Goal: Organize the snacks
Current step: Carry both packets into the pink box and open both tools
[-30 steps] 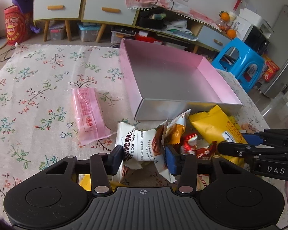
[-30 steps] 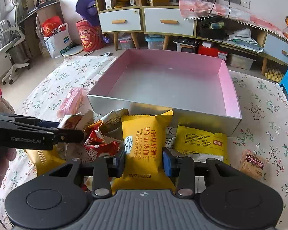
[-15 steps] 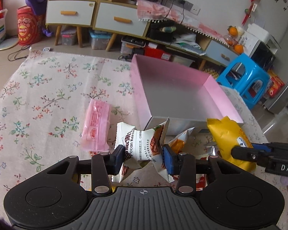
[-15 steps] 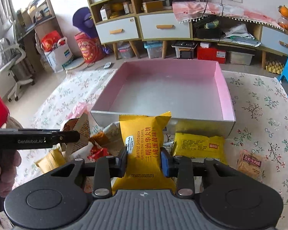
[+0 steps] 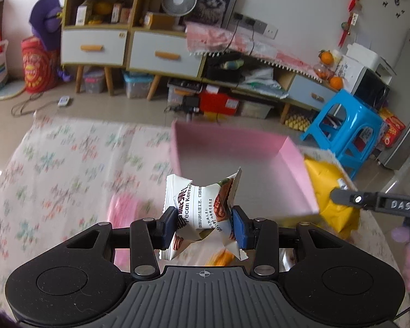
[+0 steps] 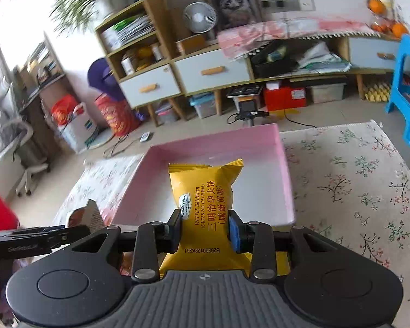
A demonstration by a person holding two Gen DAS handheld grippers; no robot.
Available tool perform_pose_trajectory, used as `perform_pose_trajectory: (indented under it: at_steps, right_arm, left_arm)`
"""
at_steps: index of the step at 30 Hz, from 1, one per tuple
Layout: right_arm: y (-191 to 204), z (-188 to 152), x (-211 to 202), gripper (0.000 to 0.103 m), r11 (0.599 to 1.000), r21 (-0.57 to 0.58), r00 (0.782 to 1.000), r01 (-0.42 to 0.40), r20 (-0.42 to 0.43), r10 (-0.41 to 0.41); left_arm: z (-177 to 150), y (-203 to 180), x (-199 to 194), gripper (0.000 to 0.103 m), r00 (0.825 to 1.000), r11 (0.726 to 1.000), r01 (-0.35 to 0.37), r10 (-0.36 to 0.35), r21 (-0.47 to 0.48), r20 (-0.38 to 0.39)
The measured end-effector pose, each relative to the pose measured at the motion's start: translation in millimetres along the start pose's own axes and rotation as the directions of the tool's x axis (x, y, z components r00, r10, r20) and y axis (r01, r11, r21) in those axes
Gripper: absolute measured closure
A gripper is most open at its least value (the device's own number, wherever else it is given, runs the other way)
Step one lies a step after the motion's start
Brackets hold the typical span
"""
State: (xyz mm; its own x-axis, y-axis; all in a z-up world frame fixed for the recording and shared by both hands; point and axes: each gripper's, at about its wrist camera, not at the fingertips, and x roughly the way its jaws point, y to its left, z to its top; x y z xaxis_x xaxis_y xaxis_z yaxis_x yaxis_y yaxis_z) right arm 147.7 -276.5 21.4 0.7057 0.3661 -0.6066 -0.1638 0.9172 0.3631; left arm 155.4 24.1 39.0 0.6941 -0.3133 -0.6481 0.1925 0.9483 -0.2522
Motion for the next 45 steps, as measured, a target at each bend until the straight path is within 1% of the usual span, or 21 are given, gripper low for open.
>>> perform_pose_trajectory:
  at_steps: [3,6,10,15,26,27,28,29,30,31,33,34,36,38,42,45]
  right_arm:
    - [-11.9,8.3,7.0,0.08,0.998,0.057,0.999,-0.024,0.033,0.022]
    - [-15.0,14.1,15.6,0.08,0.997,0.054,0.997,-0.053,0.052,0.051]
    - [-13.4,13.8,28.3,0.08,0.999,0.018,0.999,-0.039,0.035,0.039]
    - [-16.3,11.2,37.1,0.079,1.0,-0.015,1.0,-0.001,0.026,0.001]
    - [-22.5,10.5,41.5,0.078,0.998,-0.036,0.998,0.047,0.042,-0.045]
    - [-22.1,10.8,41.8,0.077,0.998,-0.036,0.998,0.048,0.045,-0.046]
    - [-21.9,10.8,40.8,0.073,0.998,-0.035,0.998,0.047,0.05,-0.045]
    - [-22.3,11.2,39.7,0.073,0.998,-0.033,0.997,0.05,0.057,-0.048]
    - [-22.5,11.6,37.2,0.071,0.998,-0.03,0.997,0.05,0.065,-0.048]
    - [-23.3,12.2,36.7,0.063,0.999,-0.025,0.997,0.045,0.069,-0.043]
    - [-24.6,12.9,34.2,0.055,0.999,-0.017,0.997,0.034,0.076,-0.032]
    - [-24.8,13.4,33.5,0.052,0.999,-0.015,0.997,0.032,0.077,-0.031]
    - [-25.1,13.6,33.9,0.05,0.999,-0.01,0.997,0.038,0.071,-0.037]
    - [-24.6,13.1,33.4,0.048,0.999,-0.008,0.997,0.046,0.065,-0.046]
    - [-20.6,10.6,25.9,0.038,0.998,-0.023,0.996,0.066,0.064,-0.065]
    - [-16.6,9.1,18.2,0.034,0.997,-0.036,0.996,0.073,0.062,-0.071]
  left_arm:
    - [14.0,-15.7,12.5,0.062,1.0,0.999,-0.011,0.011,0.031,0.02]
    - [20.1,-31.0,30.0,0.062,0.999,0.997,-0.036,0.035,0.067,0.015]
    - [19.8,-44.1,55.0,0.062,0.997,0.992,-0.068,0.07,0.103,-0.017]
    - [14.0,-54.6,80.1,0.062,0.992,0.984,-0.116,0.122,0.135,-0.032]
    - [3.5,-60.6,100.5,0.061,0.982,0.973,-0.184,0.188,0.14,-0.017]
    - [3.9,-61.1,101.8,0.058,0.982,0.973,-0.183,0.187,0.137,-0.014]
    - [3.8,-61.0,101.6,0.057,0.982,0.973,-0.186,0.189,0.134,-0.006]
    - [3.9,-60.9,100.9,0.054,0.983,0.974,-0.185,0.186,0.13,0.006]
    - [4.6,-60.4,100.4,0.047,0.982,0.974,-0.186,0.186,0.125,0.011]
    - [4.8,-59.5,99.0,0.043,0.982,0.975,-0.187,0.187,0.117,0.015]
    - [5.8,-57.0,96.1,0.029,0.983,0.978,-0.181,0.18,0.099,0.017]
    - [6.3,-56.6,94.3,0.027,0.985,0.98,-0.175,0.174,0.094,0.018]
    - [7.0,-55.3,89.8,0.021,0.987,0.983,-0.163,0.162,0.088,0.015]
    - [6.8,-53.1,83.9,0.018,0.988,0.985,-0.152,0.151,0.085,0.016]
    - [7.0,-49.8,73.0,0.015,0.991,0.988,-0.134,0.134,0.08,0.011]
    - [5.9,-47.2,61.7,0.012,0.993,0.99,-0.12,0.119,0.076,0.019]
